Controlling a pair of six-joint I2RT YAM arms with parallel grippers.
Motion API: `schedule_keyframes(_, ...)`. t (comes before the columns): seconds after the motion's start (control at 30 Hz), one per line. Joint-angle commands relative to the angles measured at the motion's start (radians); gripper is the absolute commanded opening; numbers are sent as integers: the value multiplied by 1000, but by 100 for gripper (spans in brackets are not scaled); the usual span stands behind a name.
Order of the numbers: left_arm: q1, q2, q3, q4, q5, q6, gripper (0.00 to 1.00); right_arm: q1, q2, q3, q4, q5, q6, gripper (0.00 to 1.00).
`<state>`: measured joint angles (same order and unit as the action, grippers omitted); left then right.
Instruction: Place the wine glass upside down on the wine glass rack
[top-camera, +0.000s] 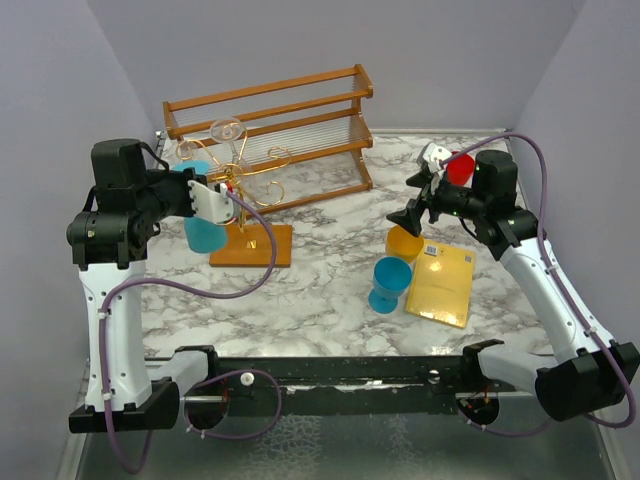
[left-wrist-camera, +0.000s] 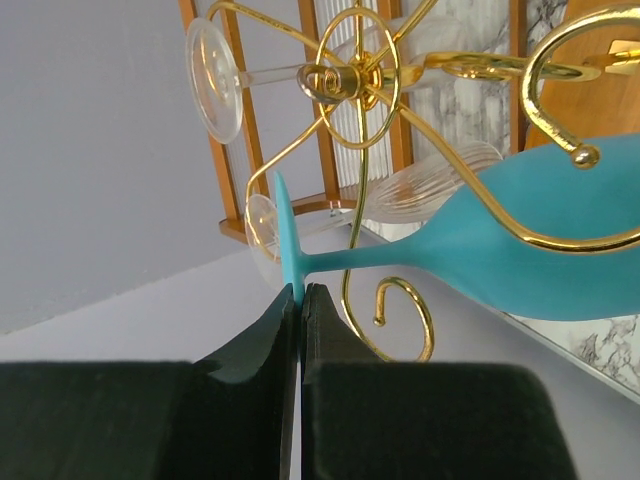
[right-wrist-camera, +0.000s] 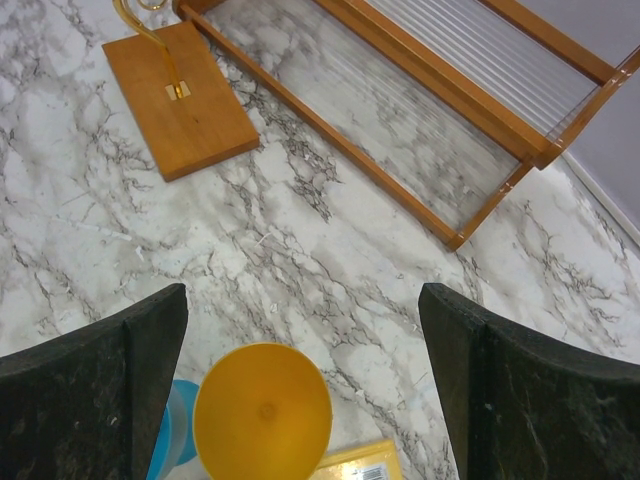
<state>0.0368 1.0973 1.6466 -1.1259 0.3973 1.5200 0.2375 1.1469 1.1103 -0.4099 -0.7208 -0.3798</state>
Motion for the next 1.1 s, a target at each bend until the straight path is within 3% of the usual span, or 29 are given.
schedule_keyframes(0.0, -5, -3, 2, 45, -61, -9, 0, 3, 6, -6, 29, 6, -13, 98)
schedule_keyframes(1.07, -6, -34, -2, 7, -219, -49, 0, 3, 7, -8, 27, 2, -10, 98)
